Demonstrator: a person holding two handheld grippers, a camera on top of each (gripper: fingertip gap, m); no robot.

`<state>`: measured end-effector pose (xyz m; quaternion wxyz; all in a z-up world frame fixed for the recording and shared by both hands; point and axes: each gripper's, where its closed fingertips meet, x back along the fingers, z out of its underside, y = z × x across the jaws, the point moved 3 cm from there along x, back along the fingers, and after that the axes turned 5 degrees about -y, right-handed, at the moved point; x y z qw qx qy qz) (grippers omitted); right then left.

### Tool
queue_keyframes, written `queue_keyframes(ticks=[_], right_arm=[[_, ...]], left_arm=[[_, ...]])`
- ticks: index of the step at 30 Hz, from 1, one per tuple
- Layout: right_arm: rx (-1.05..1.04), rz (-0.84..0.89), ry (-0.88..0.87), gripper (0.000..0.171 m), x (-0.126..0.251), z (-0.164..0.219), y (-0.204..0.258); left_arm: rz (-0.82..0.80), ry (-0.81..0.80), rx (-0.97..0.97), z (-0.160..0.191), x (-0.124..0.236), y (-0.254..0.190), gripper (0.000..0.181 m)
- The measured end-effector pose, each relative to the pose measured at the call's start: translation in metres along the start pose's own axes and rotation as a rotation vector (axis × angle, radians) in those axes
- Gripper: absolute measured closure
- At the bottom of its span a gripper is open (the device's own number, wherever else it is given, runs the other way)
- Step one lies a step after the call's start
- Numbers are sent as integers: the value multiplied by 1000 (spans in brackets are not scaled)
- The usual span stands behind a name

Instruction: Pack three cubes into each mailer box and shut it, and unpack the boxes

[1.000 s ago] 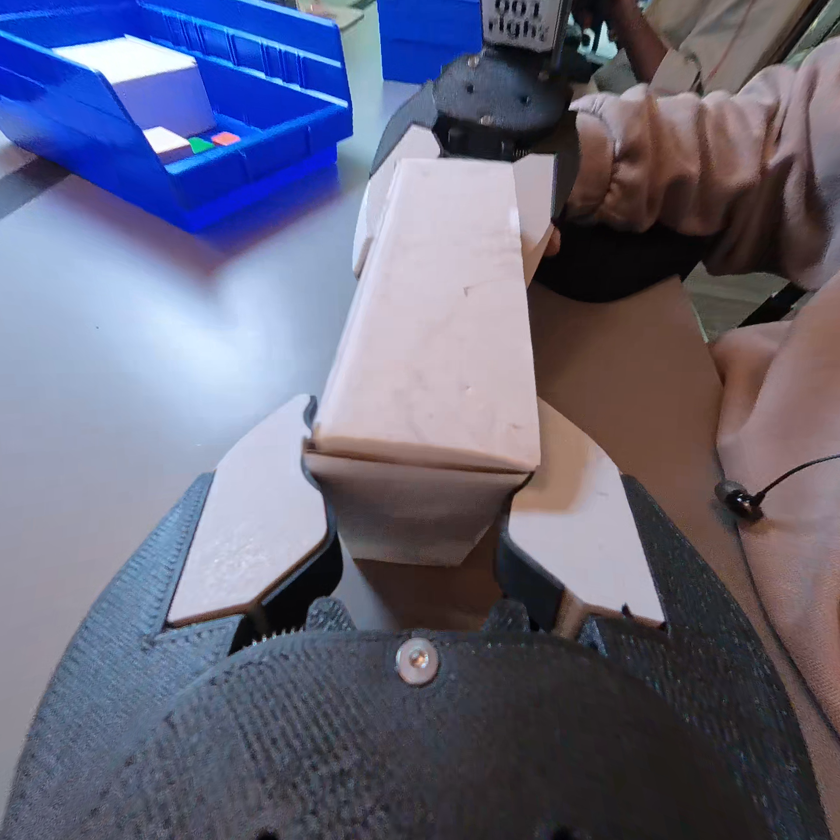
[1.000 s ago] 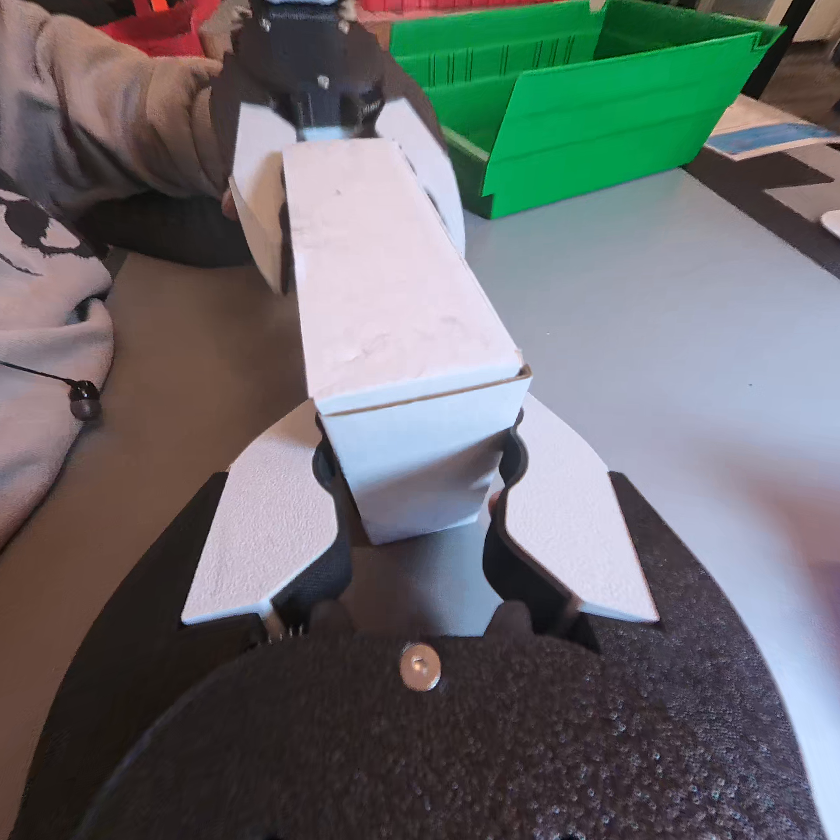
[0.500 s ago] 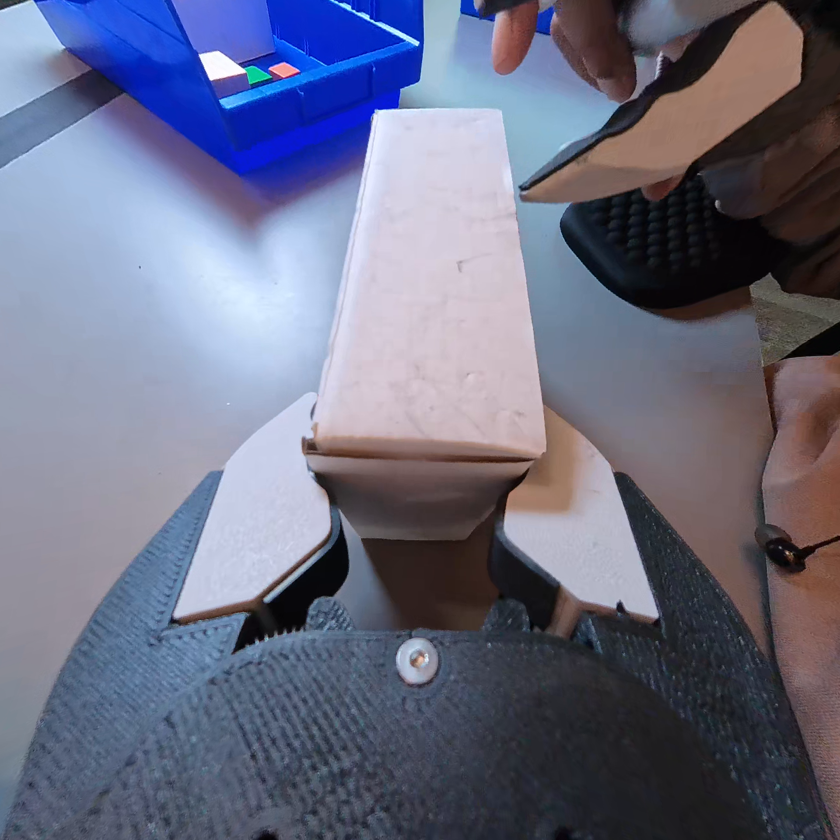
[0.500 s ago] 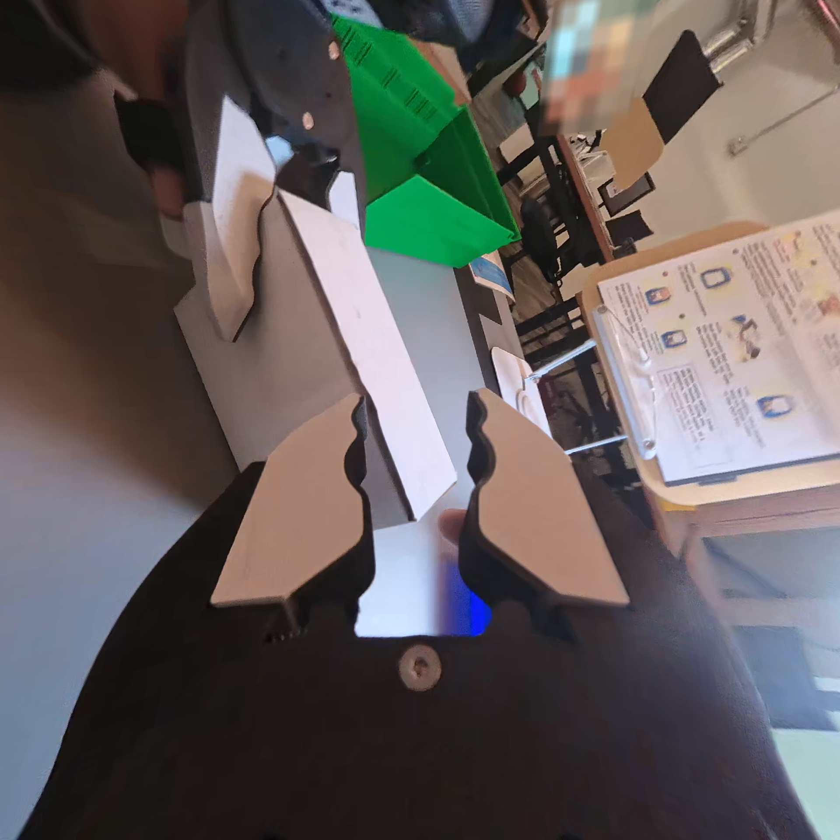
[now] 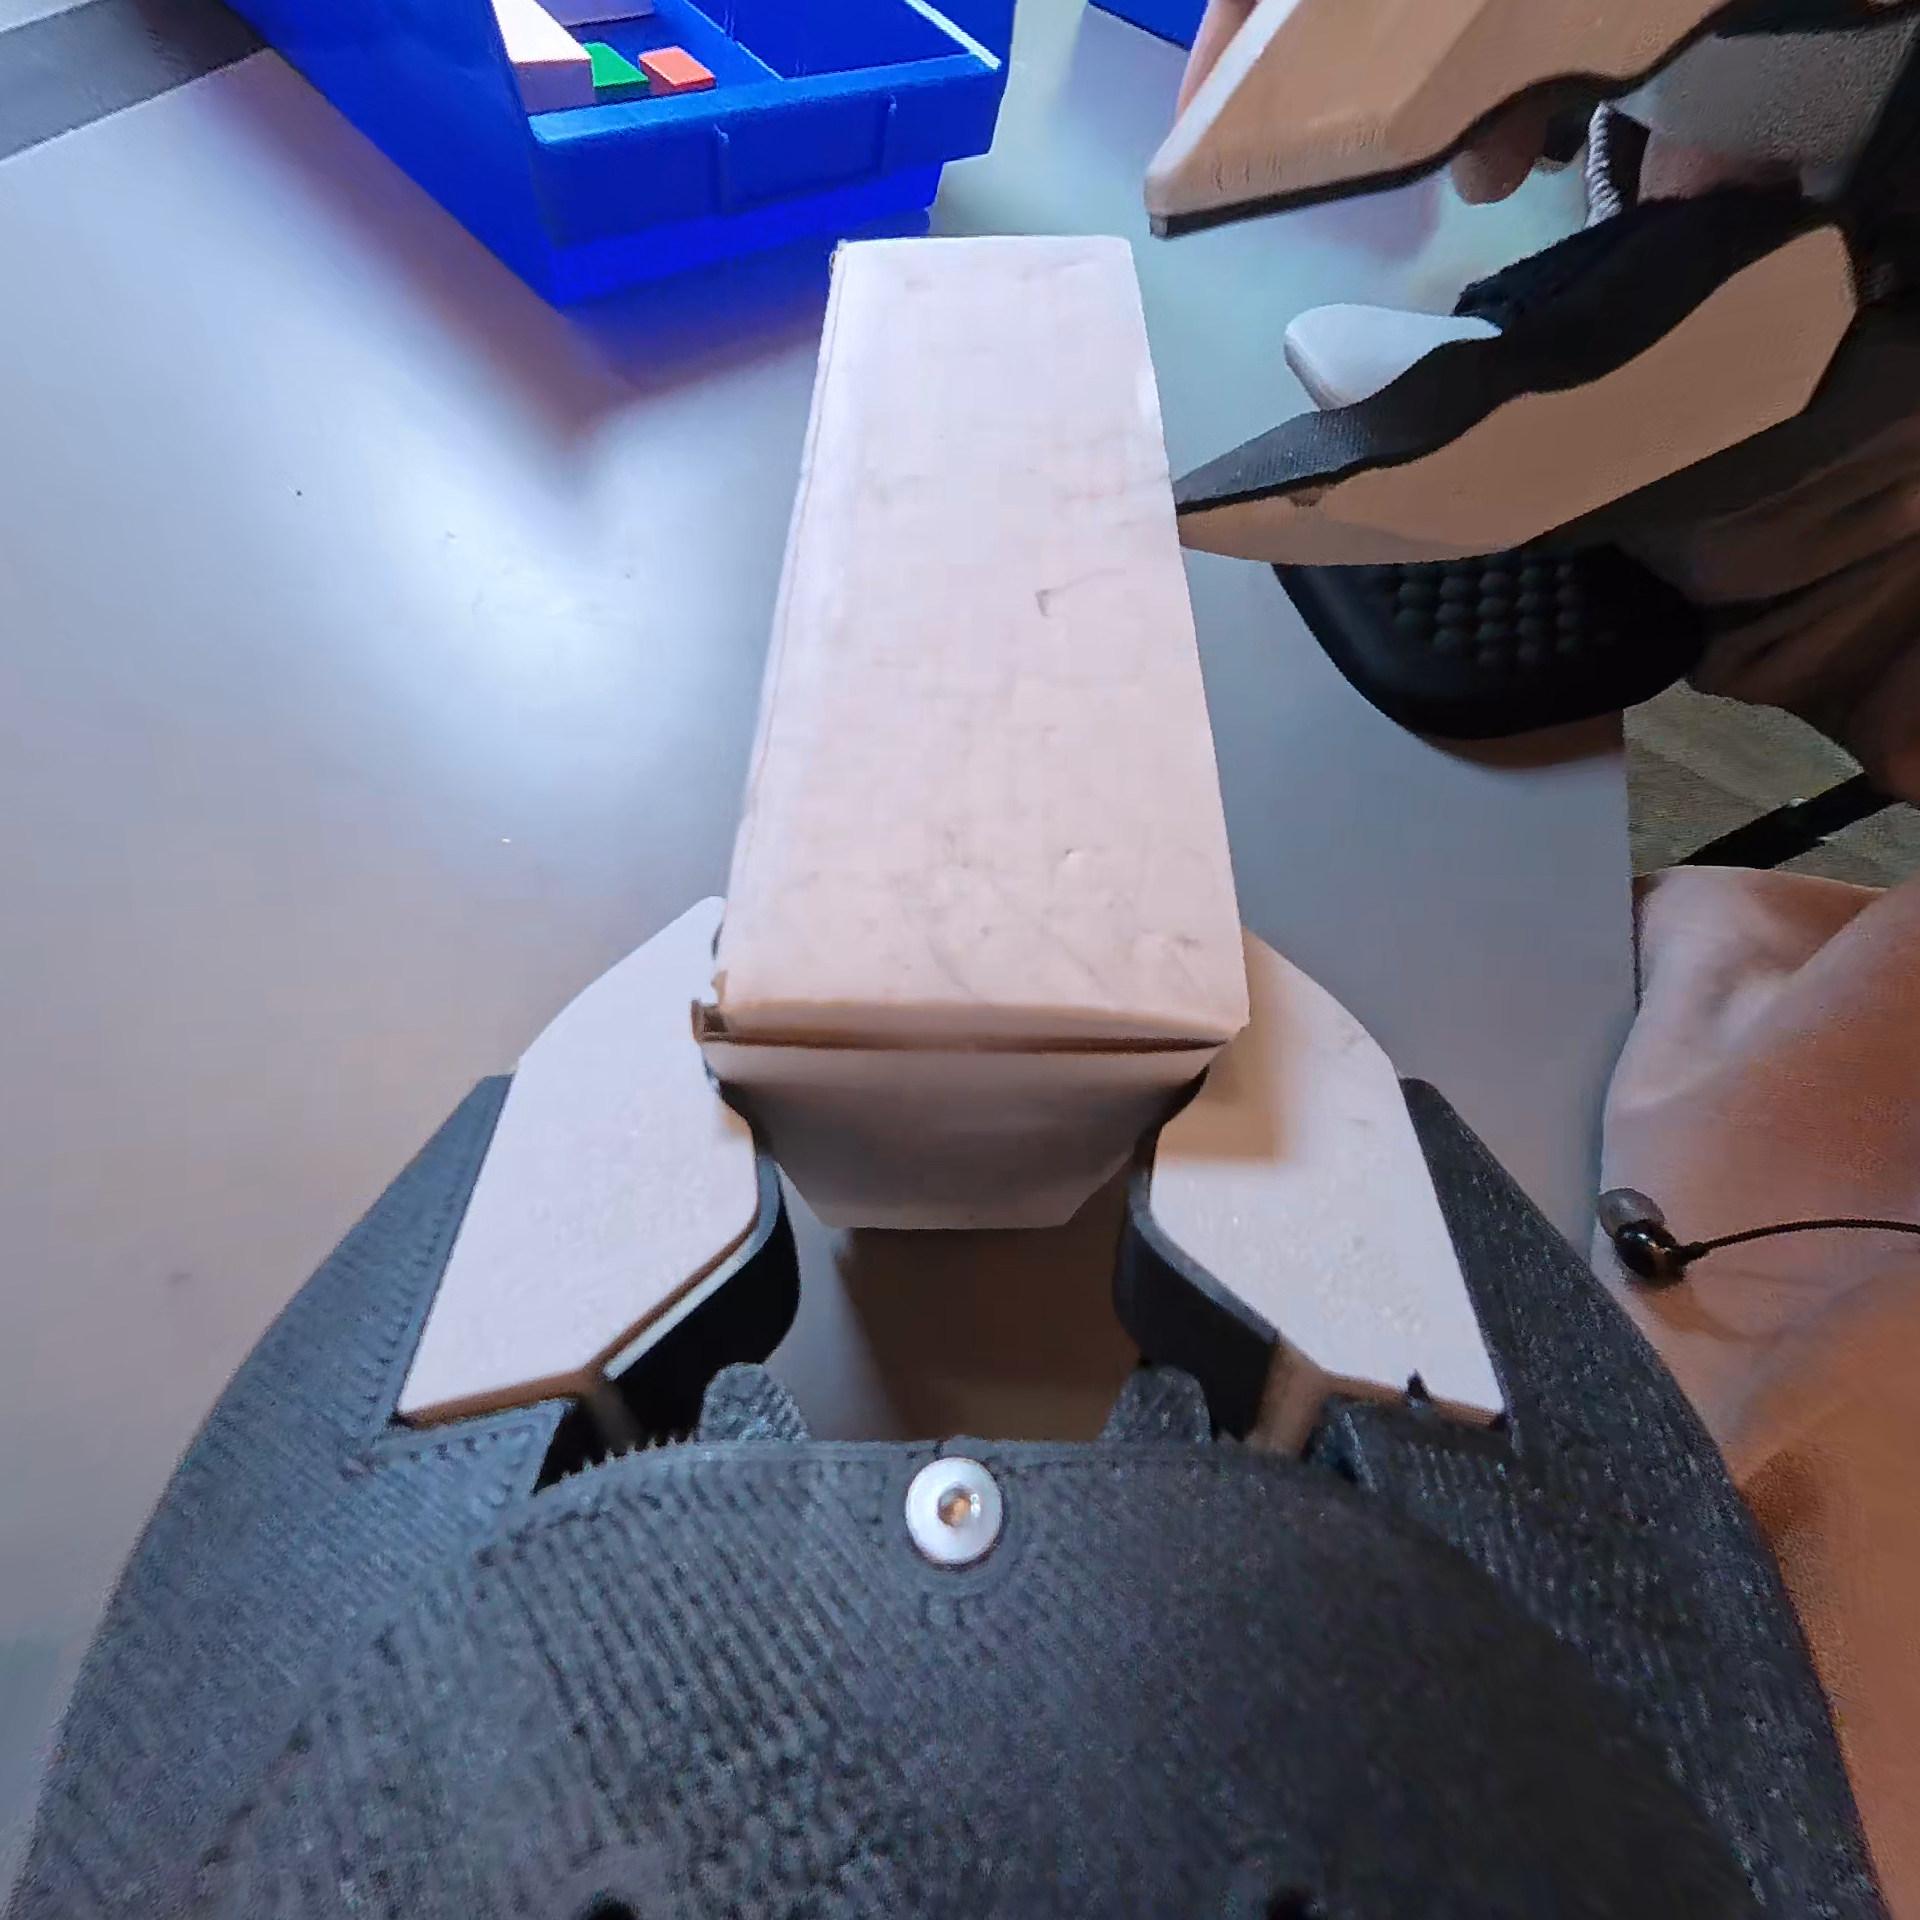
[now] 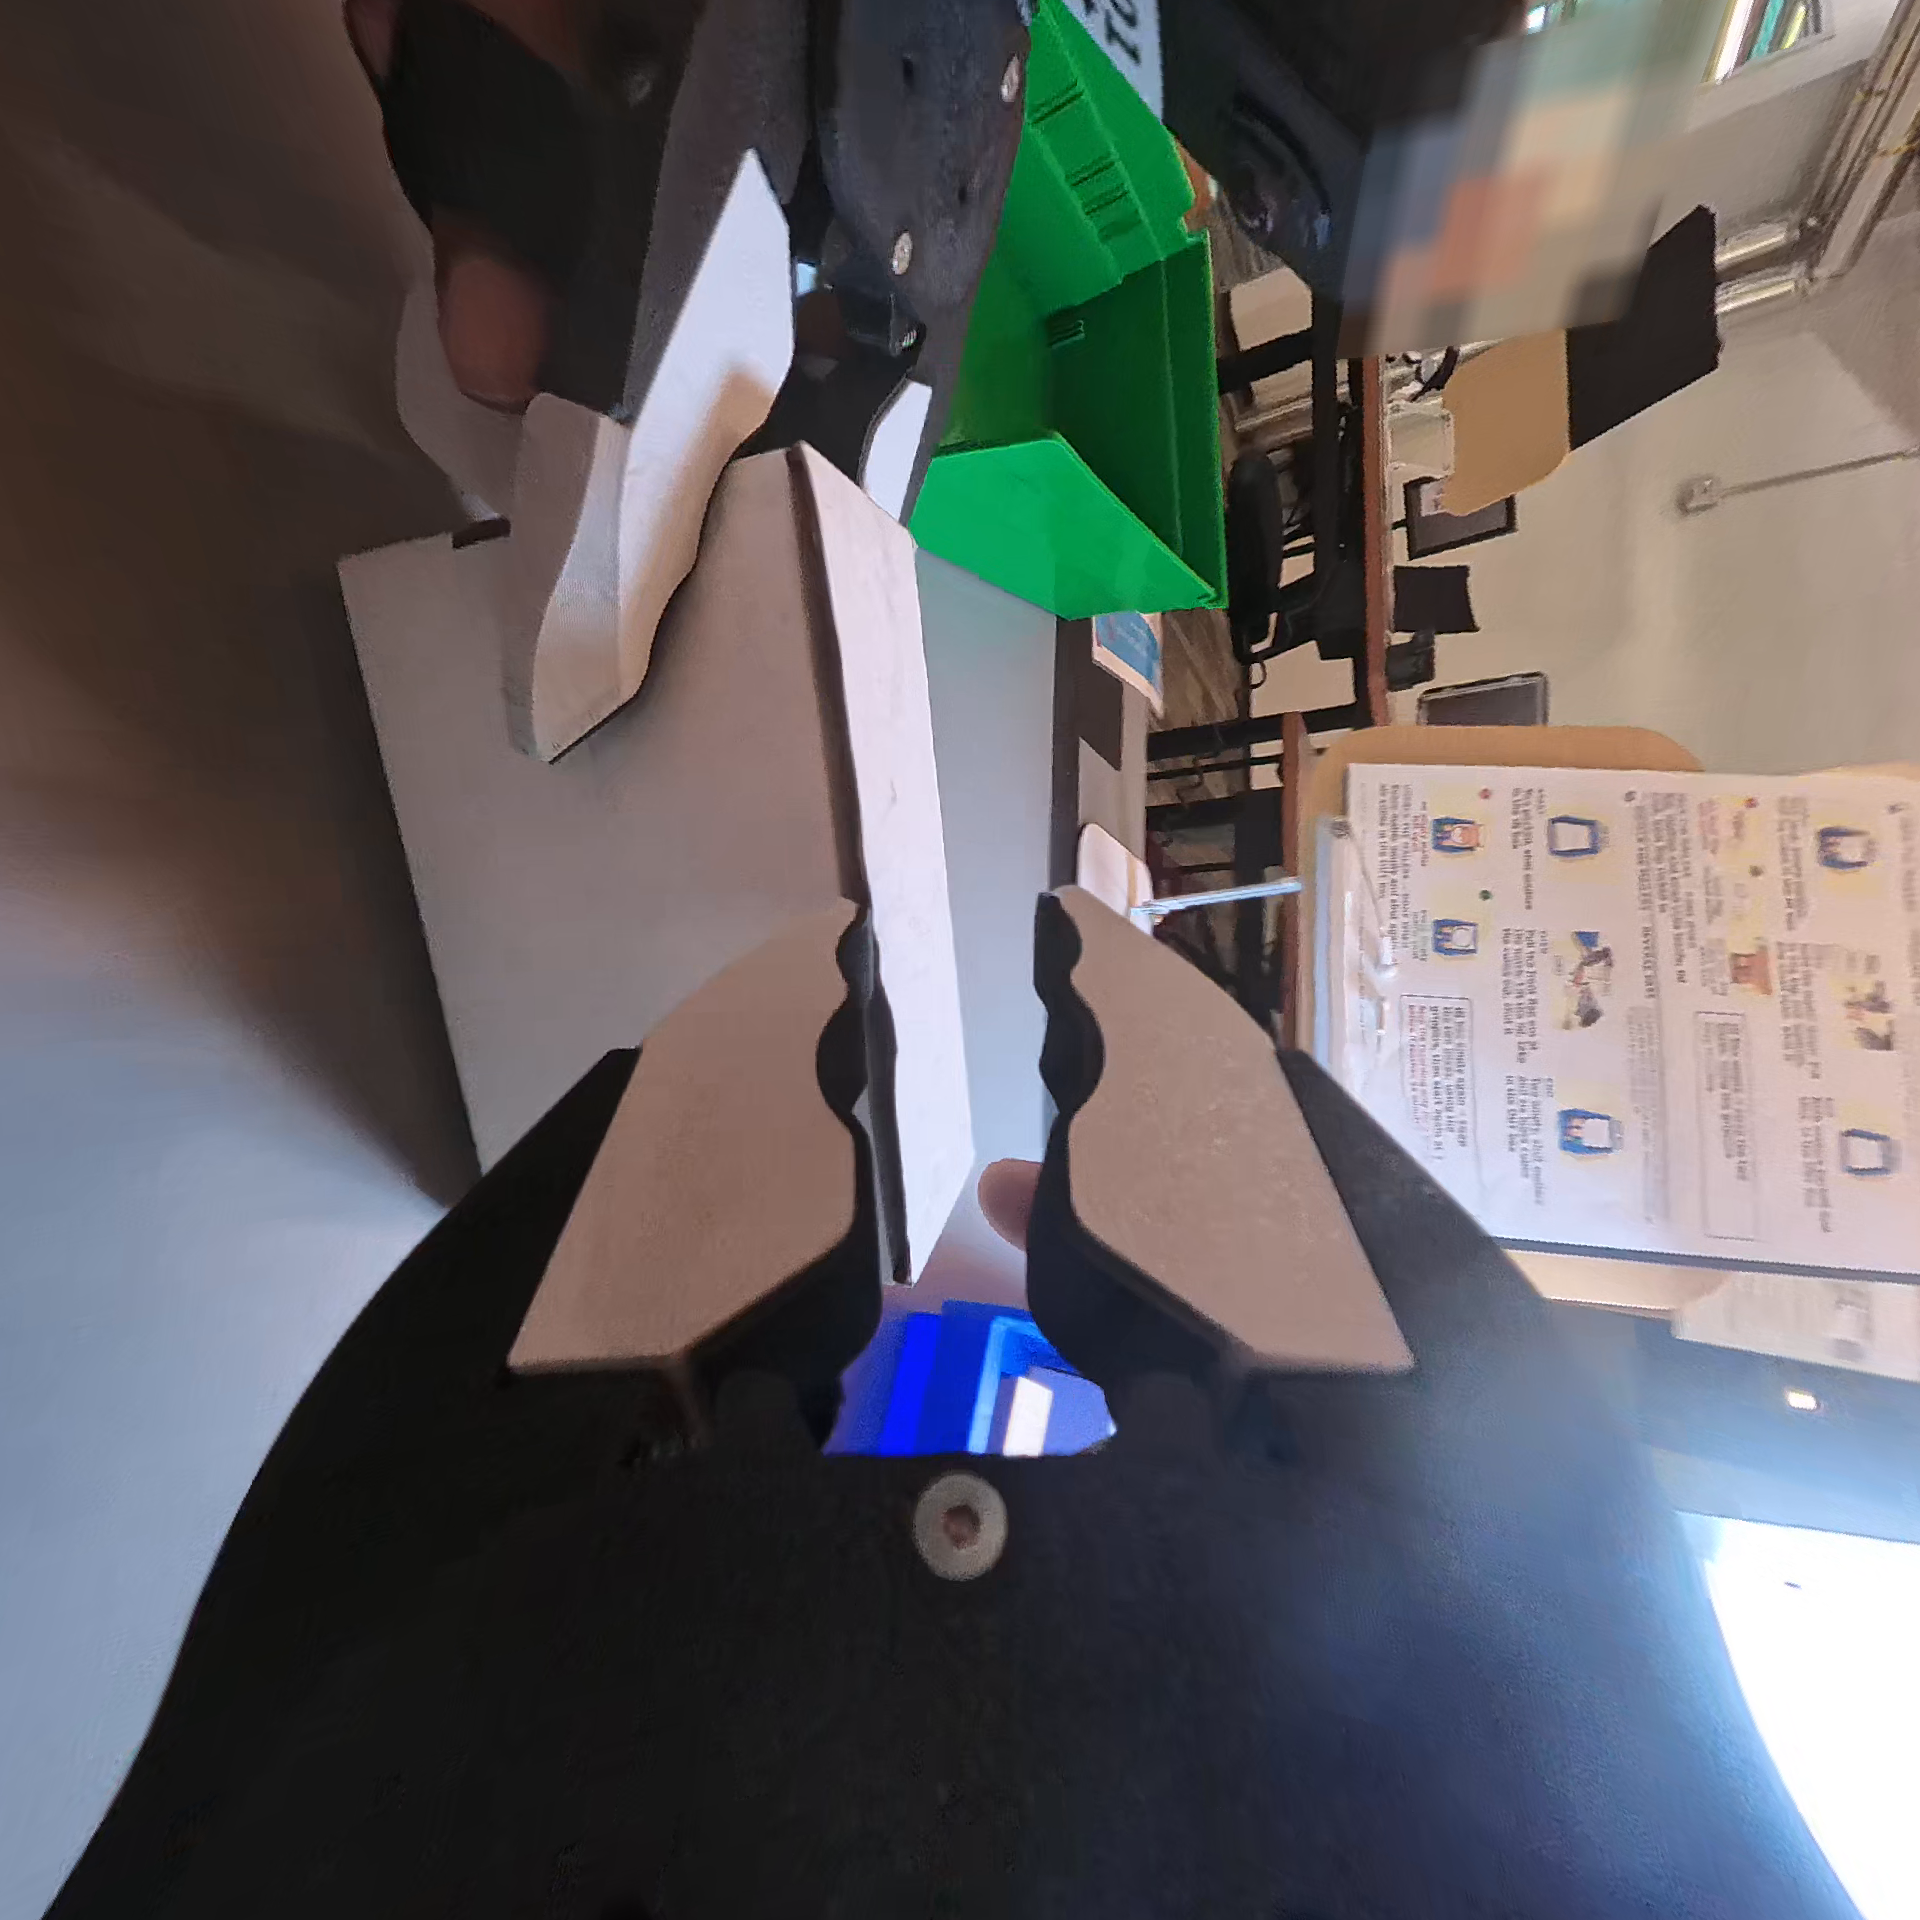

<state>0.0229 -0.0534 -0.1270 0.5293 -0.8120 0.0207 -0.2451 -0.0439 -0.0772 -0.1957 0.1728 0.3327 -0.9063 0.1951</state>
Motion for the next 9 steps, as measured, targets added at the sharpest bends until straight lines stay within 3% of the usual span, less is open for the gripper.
queue_keyframes(ticks=[1, 4, 9], right_arm=[[41, 17, 9, 143, -1, -2, 0], [118, 44, 11, 146, -3, -6, 0], [134, -30, 24, 147, -5, -9, 1]], left_arm=[[28, -3, 22, 0, 1, -1, 106], [103, 2, 92, 2, 2, -4, 106], [83, 21, 20, 3, 4, -7, 107]])
